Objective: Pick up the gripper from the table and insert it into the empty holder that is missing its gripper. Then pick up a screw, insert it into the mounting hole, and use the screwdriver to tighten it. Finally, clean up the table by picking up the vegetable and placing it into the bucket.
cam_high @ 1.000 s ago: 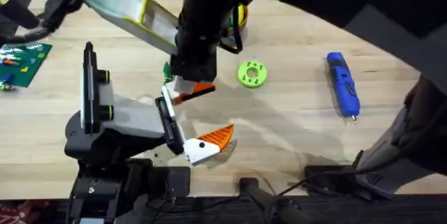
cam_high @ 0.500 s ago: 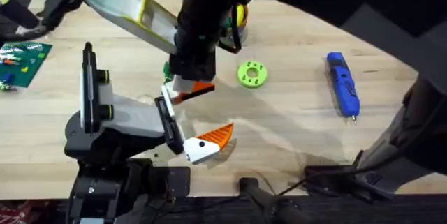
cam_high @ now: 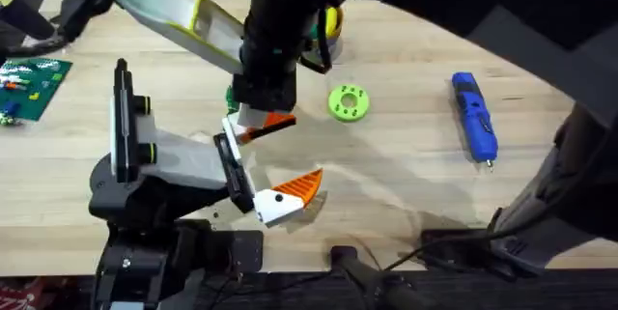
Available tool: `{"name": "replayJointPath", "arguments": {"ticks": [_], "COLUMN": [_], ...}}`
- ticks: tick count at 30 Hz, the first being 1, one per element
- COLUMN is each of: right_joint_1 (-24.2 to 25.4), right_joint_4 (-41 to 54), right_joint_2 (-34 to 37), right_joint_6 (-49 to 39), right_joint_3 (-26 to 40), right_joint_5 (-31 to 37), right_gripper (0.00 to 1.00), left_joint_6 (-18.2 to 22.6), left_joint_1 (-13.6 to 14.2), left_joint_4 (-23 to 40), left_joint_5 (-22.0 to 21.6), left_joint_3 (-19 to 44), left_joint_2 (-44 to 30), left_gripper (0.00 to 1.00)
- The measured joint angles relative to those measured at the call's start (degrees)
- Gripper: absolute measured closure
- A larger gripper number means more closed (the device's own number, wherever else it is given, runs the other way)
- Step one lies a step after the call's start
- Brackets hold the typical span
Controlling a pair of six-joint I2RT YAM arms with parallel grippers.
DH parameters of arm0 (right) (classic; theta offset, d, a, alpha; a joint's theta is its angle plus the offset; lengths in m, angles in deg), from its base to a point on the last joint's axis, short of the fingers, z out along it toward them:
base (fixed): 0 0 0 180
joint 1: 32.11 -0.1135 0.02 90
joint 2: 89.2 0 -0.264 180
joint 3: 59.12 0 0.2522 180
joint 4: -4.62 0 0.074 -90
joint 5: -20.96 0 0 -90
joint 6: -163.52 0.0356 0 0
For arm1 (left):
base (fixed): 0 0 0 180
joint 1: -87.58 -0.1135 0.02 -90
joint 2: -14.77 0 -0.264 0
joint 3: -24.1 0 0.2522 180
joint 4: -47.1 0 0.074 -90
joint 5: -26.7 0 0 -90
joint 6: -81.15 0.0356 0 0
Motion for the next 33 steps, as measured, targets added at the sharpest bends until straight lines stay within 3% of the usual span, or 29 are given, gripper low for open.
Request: {"name": "replayJointPath", "arguments": {"ticks": [33], "right_joint_1": [-0.3], "right_joint_4": [0.1], "right_joint_2": [0.9], "right_joint_6": [-0.2], "right_joint_3": [0.5], "right_joint_5": [-0.5], "right_gripper": [0.993], "left_joint_6": [-0.9], "left_joint_1": [0.0], "left_joint_4": [0.1], "left_joint_5": [0.7], "left_joint_3": [0.0], "left_joint_2": [0.0], "left_gripper": [0.014]}}
